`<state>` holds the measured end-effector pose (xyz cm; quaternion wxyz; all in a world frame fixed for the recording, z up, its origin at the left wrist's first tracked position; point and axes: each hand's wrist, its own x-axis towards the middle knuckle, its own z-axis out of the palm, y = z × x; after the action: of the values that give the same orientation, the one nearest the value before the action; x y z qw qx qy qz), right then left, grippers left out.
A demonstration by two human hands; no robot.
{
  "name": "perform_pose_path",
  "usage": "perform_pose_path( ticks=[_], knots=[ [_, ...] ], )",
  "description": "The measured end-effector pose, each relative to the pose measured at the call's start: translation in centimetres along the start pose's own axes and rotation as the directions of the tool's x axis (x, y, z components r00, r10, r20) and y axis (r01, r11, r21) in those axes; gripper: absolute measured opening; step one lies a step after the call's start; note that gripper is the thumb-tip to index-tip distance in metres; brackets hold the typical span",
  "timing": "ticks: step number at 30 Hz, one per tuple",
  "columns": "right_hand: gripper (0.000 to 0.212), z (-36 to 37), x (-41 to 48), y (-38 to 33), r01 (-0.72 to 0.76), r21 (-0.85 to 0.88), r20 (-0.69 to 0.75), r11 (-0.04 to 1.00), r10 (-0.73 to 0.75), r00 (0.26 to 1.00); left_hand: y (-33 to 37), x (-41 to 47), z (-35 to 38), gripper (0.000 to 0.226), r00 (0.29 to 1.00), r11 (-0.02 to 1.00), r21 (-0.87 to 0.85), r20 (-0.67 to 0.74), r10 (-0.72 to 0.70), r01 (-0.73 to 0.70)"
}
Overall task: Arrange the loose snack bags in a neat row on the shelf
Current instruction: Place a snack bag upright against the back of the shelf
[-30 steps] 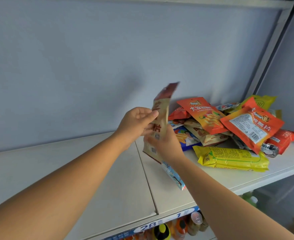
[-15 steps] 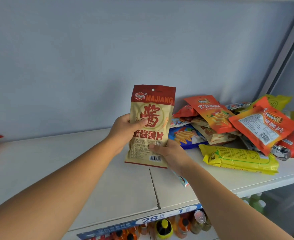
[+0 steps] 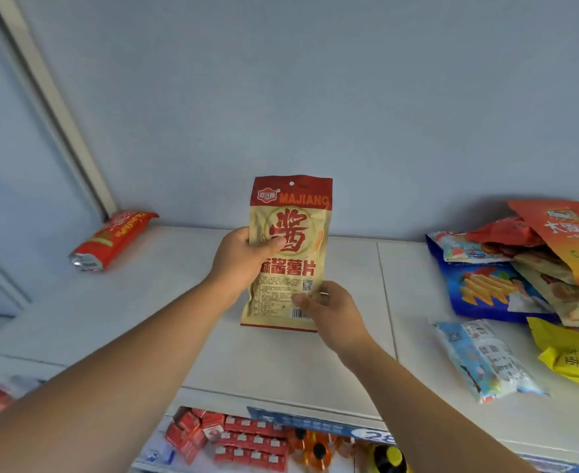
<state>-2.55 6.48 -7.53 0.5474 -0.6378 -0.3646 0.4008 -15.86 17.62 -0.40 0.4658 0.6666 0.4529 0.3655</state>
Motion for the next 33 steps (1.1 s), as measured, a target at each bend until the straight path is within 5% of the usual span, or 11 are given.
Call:
perform_pose_path(
  ticks=[9, 15, 21, 27, 33],
  knots=[
    [0.018, 15.5, 4.3, -1.6, -0.022, -0.092, 0.08, 0.996, 0.03, 0.996, -5.9, 3.3, -16.4, 0.049, 0.977, 0.978, 0.206, -0.21, 0.042, 0.002],
    [0.02, 25.7, 8.8, -3.4, -0.054, -0.152, 0.023, 0.987, 0.058, 0.998, -10.8, 5.6, -27.0, 0.021, 0.978, 0.949, 0.314, -0.199, 0.061, 0.005],
    [0.029, 31.6, 12.5, -4.7, -0.095, -0.211, -0.061, 0.973, 0.084, 0.995, -13.1, 7.1, -31.5, 0.018, 0.987, 0.948, 0.319, -0.155, 0.031, 0.02],
    [0.047, 34.1, 14.6, -4.5, -0.202, -0.633, -0.192, 0.747, 0.102, 0.976, -14.4, 8.0, -32.2, 0.017, 0.996, 0.935, 0.354, -0.078, 0.054, -0.023],
    [0.067, 33.9, 14.1, -5.1, -0.219, -0.723, -0.205, 0.655, 0.098, 0.974, -13.7, 8.4, -31.5, 0.019, 0.99, 0.887, 0.447, -0.014, 0.138, -0.117]
  ],
)
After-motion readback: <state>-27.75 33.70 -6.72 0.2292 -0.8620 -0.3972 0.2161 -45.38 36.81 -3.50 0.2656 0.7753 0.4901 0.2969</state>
